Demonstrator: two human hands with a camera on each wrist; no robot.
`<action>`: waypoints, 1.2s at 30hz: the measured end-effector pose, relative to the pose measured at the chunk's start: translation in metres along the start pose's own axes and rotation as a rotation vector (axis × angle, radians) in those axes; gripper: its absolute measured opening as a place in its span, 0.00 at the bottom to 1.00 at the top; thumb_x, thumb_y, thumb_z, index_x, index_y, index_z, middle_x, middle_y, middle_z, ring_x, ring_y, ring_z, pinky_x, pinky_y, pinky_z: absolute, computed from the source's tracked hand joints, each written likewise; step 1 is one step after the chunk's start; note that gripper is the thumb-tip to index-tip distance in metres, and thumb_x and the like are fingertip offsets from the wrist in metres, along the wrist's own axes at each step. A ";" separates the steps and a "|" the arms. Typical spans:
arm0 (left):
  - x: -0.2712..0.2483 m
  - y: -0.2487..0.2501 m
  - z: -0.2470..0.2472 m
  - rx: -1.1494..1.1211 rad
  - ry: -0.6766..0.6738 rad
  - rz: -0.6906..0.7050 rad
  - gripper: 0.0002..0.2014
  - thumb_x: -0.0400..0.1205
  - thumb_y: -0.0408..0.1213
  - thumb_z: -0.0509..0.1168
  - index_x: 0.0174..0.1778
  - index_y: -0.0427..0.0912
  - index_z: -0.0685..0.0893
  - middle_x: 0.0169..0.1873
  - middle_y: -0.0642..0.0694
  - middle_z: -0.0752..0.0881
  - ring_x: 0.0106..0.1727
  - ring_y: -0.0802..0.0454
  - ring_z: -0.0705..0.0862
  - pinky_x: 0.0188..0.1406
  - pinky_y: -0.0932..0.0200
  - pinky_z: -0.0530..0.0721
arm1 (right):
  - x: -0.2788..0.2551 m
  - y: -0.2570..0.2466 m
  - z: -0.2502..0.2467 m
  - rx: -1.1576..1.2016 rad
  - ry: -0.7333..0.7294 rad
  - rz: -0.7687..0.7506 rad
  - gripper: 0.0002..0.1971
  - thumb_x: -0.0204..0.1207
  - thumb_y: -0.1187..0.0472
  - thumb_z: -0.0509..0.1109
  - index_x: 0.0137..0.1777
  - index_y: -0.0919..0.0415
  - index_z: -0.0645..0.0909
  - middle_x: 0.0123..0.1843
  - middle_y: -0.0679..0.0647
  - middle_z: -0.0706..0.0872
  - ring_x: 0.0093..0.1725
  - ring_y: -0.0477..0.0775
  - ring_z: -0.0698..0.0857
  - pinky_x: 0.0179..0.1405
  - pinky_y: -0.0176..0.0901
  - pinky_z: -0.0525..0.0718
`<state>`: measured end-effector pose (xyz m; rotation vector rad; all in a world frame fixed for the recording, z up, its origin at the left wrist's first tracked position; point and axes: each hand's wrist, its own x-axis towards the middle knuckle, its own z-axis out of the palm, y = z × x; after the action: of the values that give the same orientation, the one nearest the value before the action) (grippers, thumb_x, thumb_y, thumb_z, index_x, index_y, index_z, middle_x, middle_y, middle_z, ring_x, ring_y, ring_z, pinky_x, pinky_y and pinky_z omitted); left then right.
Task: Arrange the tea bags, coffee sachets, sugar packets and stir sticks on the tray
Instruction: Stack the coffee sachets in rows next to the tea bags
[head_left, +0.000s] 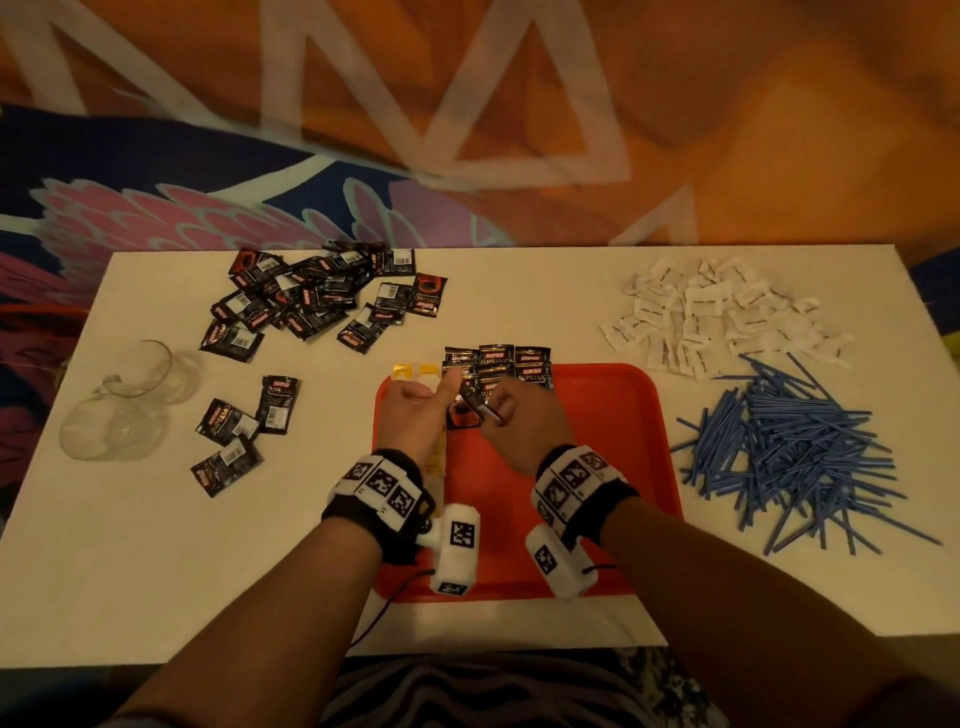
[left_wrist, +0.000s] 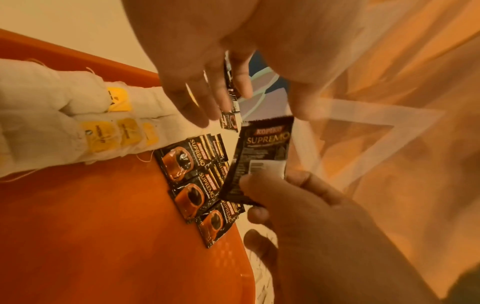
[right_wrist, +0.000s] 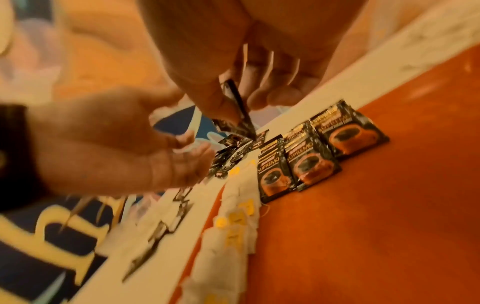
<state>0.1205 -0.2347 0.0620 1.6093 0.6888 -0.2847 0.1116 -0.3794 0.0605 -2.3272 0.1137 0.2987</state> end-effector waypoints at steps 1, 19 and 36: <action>-0.003 0.002 0.002 -0.005 -0.048 -0.016 0.32 0.60 0.69 0.76 0.43 0.46 0.77 0.42 0.44 0.89 0.44 0.45 0.89 0.56 0.43 0.87 | -0.002 -0.001 0.000 -0.076 -0.008 -0.053 0.10 0.72 0.64 0.69 0.37 0.48 0.74 0.37 0.43 0.78 0.36 0.44 0.77 0.33 0.38 0.75; 0.002 -0.011 0.024 -0.122 -0.136 -0.040 0.02 0.81 0.34 0.72 0.45 0.46 0.87 0.49 0.41 0.91 0.43 0.49 0.91 0.32 0.59 0.86 | -0.004 0.042 -0.014 0.131 -0.189 0.119 0.12 0.74 0.58 0.77 0.56 0.57 0.87 0.53 0.49 0.89 0.51 0.45 0.85 0.44 0.32 0.80; 0.023 -0.035 0.049 1.348 -0.331 0.283 0.32 0.81 0.39 0.65 0.83 0.59 0.67 0.82 0.40 0.60 0.80 0.36 0.62 0.77 0.39 0.67 | 0.057 0.126 -0.015 -0.159 -0.233 0.383 0.07 0.76 0.52 0.74 0.46 0.50 0.78 0.51 0.48 0.83 0.43 0.44 0.79 0.33 0.31 0.73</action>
<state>0.1286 -0.2755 0.0124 2.7846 -0.1055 -0.9006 0.1476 -0.4778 -0.0316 -2.3964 0.4353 0.7915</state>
